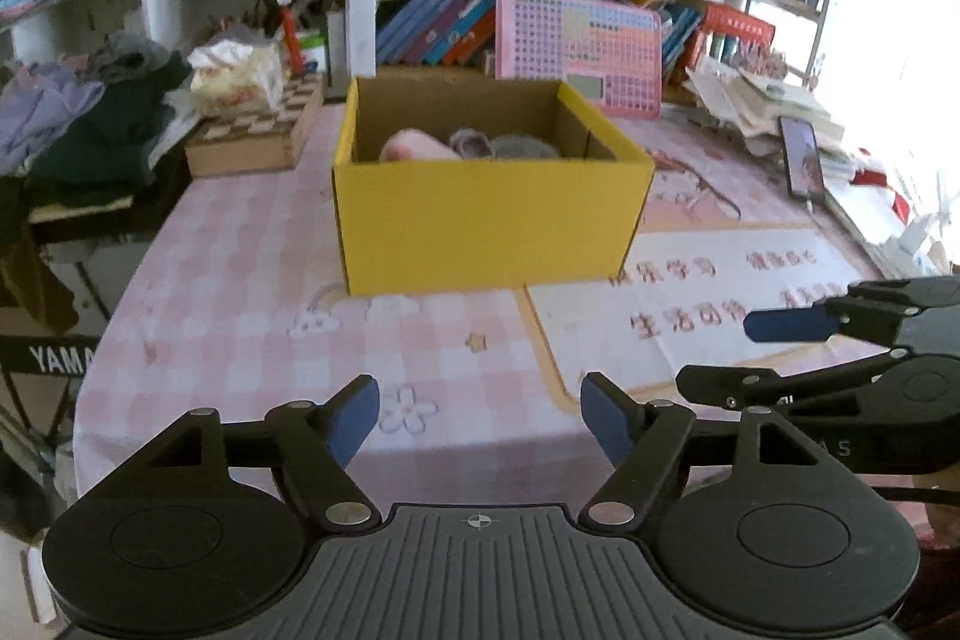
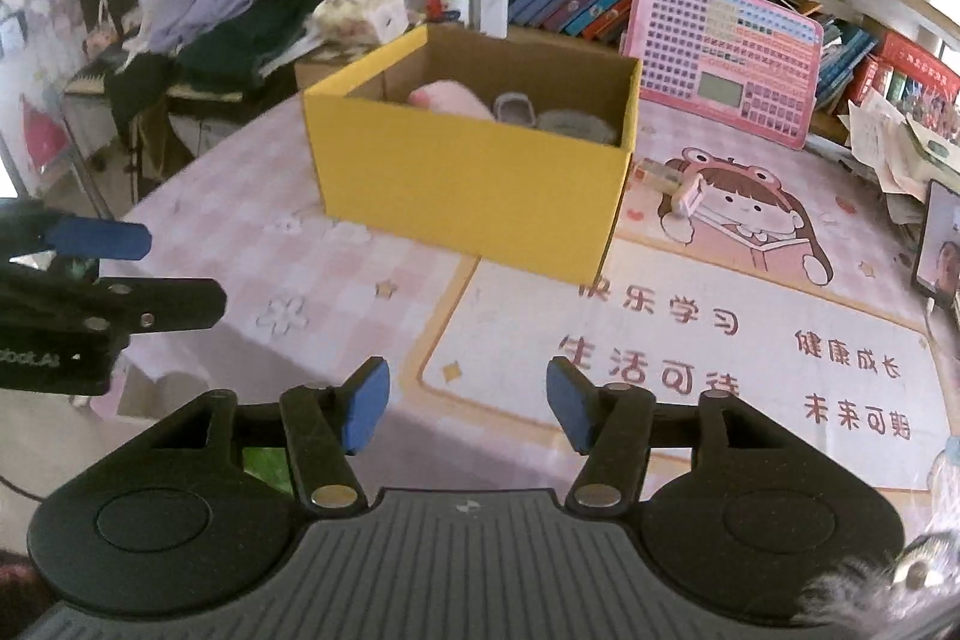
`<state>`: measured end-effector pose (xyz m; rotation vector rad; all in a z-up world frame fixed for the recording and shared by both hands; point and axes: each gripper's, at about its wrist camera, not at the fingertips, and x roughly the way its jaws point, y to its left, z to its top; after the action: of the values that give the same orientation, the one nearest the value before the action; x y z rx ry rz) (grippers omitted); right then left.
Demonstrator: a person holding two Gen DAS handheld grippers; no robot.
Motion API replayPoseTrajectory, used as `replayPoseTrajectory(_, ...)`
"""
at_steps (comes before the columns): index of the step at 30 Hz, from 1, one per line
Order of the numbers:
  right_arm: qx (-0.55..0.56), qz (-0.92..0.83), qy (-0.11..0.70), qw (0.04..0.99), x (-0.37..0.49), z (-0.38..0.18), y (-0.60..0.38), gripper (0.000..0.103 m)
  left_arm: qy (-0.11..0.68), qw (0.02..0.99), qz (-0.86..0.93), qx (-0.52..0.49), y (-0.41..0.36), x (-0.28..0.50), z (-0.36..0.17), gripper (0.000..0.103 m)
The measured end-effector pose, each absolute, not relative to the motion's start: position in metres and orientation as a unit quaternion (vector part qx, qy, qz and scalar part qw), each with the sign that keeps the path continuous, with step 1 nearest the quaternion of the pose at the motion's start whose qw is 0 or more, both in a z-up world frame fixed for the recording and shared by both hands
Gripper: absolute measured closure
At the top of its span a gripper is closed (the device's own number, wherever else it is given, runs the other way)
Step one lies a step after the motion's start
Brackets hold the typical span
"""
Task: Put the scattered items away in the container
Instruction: 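Withdraw both tools up and away from the yellow box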
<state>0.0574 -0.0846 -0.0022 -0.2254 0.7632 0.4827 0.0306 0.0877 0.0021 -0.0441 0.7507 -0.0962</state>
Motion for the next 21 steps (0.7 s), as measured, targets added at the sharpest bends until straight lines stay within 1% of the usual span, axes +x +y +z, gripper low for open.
replayPoseTrajectory(1,-0.112,0.231,0.37,0.893,0.056,-0.003,-0.084,0.043,0.371,0.927,-0.048,-0.02,0.086,0.03,0.0,0.023)
replayPoseTrajectory(5,-0.117,0.219,0.376,0.893,0.05,-0.005,-0.086,0.038,0.386,0.921,-0.053,-0.016,0.081,0.028,-0.007,0.021)
replayPoseTrajectory(7,-0.118,0.21,0.381,0.893,0.049,-0.007,-0.088,0.034,0.392,0.918,-0.055,-0.016,0.079,0.028,-0.01,0.018)
replayPoseTrajectory(10,-0.119,0.201,0.385,0.893,0.047,-0.008,-0.091,0.033,0.399,0.915,-0.059,-0.017,0.077,0.028,-0.013,0.016)
replayPoseTrajectory(21,-0.117,0.171,0.4,0.893,0.042,-0.012,-0.103,0.026,0.417,0.904,-0.09,-0.007,0.063,0.029,-0.022,0.015)
